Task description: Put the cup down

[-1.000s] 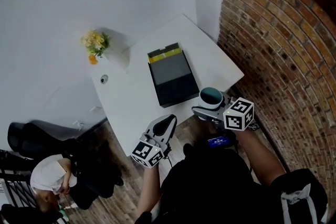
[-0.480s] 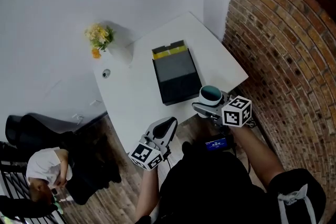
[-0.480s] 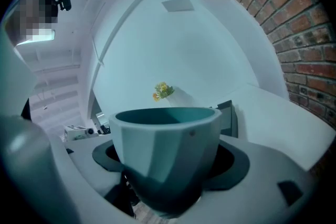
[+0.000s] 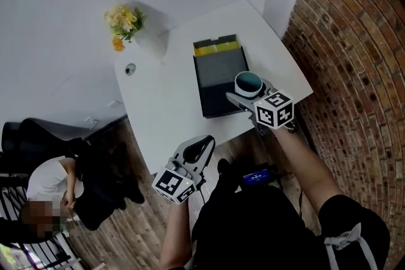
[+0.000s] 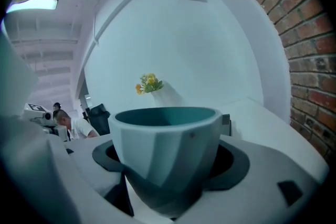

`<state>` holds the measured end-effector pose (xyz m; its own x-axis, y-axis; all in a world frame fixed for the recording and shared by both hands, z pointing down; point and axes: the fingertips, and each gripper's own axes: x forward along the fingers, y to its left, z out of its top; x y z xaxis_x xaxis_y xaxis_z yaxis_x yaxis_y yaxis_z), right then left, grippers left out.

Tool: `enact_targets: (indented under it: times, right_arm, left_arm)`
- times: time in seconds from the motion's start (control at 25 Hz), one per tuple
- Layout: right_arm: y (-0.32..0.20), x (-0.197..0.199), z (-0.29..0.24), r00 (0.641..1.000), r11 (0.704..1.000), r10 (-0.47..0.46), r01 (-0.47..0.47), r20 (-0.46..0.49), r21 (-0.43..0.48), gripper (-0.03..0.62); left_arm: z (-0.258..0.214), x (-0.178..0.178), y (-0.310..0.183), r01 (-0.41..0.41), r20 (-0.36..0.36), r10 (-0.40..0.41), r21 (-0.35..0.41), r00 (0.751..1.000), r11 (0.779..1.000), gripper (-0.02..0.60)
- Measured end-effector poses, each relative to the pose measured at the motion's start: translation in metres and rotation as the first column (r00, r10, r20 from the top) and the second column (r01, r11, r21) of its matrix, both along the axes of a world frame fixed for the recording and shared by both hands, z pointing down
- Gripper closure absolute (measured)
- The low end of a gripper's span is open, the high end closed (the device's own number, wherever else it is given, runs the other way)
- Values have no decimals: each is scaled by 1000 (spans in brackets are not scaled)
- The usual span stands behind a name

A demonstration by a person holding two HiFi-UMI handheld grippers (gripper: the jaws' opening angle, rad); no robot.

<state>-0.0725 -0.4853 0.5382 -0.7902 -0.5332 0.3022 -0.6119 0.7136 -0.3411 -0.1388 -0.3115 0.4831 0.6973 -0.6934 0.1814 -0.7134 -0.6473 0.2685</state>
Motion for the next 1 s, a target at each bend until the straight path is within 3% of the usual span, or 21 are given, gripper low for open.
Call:
enact_targets:
  times: [0.24,0.52,1.0]
  right_arm:
    - [-24,-20,10,997,996,-20,26,-78,86,187]
    - [-6,-23,15,989,969,-35,69,-145,237,187]
    - [0,-24,20,986,966,-54,92,-160,243,187]
  left_arm:
    - [7,-9,0,26,-7,-26,-24,1000,999,555]
    - [7,-16,-4,48,-15,-48,-27,999,999,555]
    - [1,-1,-2,25,-12,-25,-11,1000,1000,555]
